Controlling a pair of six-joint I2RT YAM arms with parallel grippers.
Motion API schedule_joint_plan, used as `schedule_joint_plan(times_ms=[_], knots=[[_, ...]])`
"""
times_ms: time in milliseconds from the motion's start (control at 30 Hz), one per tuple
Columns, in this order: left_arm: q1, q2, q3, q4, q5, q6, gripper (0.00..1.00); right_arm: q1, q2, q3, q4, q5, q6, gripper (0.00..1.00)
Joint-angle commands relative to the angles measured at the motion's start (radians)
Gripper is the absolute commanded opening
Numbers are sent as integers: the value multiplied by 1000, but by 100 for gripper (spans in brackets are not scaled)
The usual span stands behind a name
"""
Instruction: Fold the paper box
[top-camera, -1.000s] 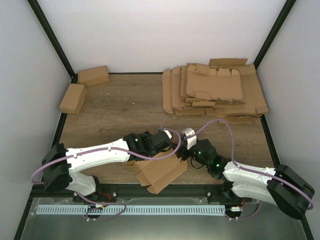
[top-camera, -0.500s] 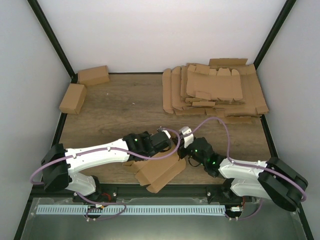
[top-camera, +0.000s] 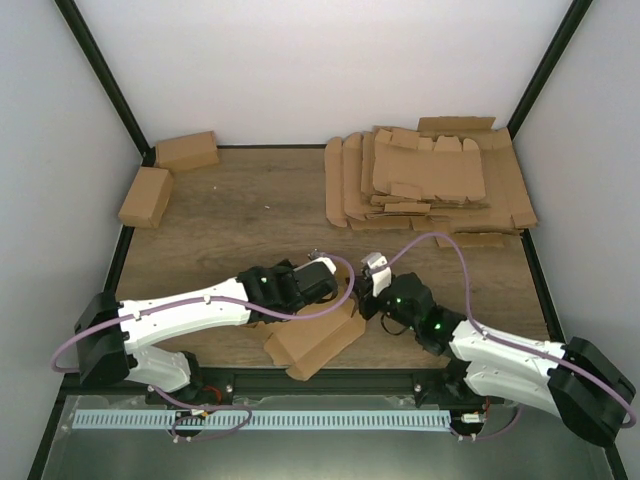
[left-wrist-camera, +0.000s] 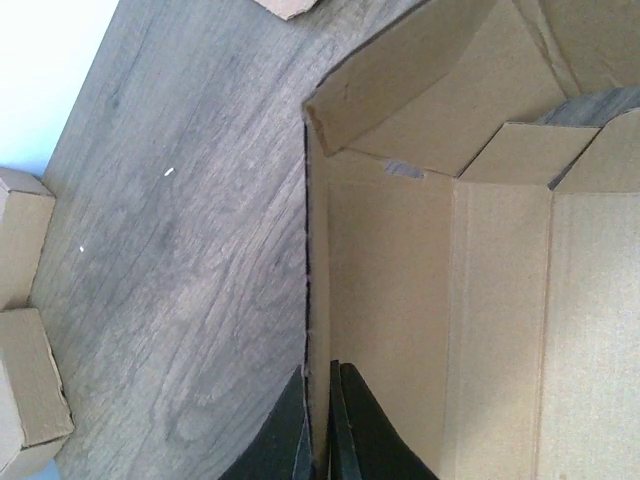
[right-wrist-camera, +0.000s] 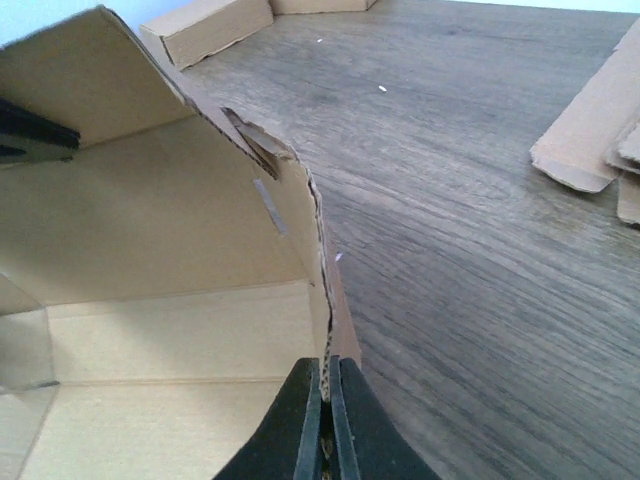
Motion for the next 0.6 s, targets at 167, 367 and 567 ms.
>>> schedule_joint_plan(times_ms=[167, 367, 567], knots=[[-4, -10, 17, 26, -42, -28, 4, 11, 0, 145, -140, -128, 178, 1], [0, -21, 27, 31, -66, -45, 5, 17, 6, 209, -198, -146, 228, 1], [19, -48, 25, 61, -21, -55, 5, 17, 50, 287, -266, -154, 281, 1]])
